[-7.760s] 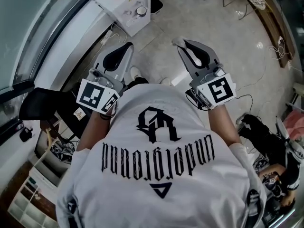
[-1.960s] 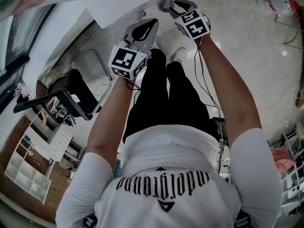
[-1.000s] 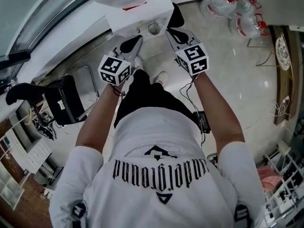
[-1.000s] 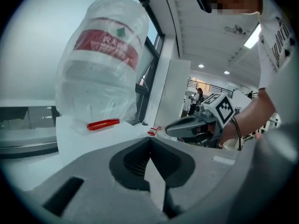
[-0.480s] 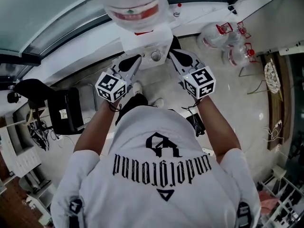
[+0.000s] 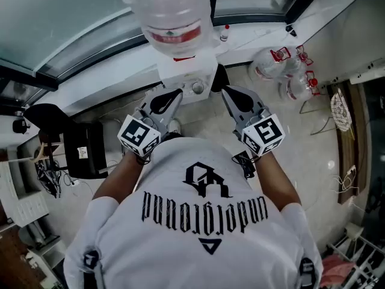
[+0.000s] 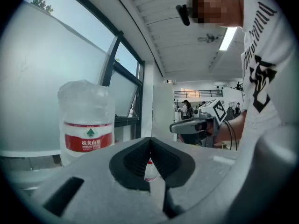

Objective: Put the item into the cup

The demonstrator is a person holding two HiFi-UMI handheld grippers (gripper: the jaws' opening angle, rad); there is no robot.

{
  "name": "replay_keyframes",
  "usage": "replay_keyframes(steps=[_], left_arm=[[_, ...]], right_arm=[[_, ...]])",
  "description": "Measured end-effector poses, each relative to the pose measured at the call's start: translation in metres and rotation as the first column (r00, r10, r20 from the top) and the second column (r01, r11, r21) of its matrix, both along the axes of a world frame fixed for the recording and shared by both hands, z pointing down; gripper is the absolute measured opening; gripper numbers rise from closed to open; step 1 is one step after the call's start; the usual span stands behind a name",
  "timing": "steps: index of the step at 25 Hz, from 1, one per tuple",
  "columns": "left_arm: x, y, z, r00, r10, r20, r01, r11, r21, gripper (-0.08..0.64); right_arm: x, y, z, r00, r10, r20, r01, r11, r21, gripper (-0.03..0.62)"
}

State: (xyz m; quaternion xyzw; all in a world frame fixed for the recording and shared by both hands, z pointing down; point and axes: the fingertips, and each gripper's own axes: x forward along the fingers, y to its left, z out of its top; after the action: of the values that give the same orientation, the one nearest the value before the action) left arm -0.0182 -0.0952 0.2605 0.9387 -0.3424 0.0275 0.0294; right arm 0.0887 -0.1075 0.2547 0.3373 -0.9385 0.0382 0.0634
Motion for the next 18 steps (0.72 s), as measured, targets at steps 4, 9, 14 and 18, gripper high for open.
replay_keyframes(steps=[4, 9, 14, 18], left_arm=[[0.0, 0.002, -0.006, 1.0, 0.003, -0.014, -0.004, 1.0, -0.011, 0.012], [-0.01, 0.006, -0.012, 1.0, 0.003, -0.021, -0.003, 0.999, -0.032, 0.012], [-0.021, 0.013, -0.016, 0.999, 0.016, -0.036, -0.017, 0.999, -0.041, 0.012], [-0.042, 0.02, -0.017, 0.999, 0.035, -0.041, -0.037, 0.999, -0.038, 0.012]], right_arm=[[0.002, 0.008, -0.002, 0.999, 0.004, -0.042, -0.002, 0.999, 0.045, 0.015], [0.0, 0.009, -0.003, 0.998, 0.023, -0.057, -0.02, 0.998, 0.062, 0.015], [-0.006, 0.017, -0.005, 0.997, 0.06, -0.051, -0.057, 0.997, 0.06, 0.015], [-0.017, 0.023, -0.005, 0.994, 0.095, -0.059, -0.091, 0.994, 0.057, 0.015]])
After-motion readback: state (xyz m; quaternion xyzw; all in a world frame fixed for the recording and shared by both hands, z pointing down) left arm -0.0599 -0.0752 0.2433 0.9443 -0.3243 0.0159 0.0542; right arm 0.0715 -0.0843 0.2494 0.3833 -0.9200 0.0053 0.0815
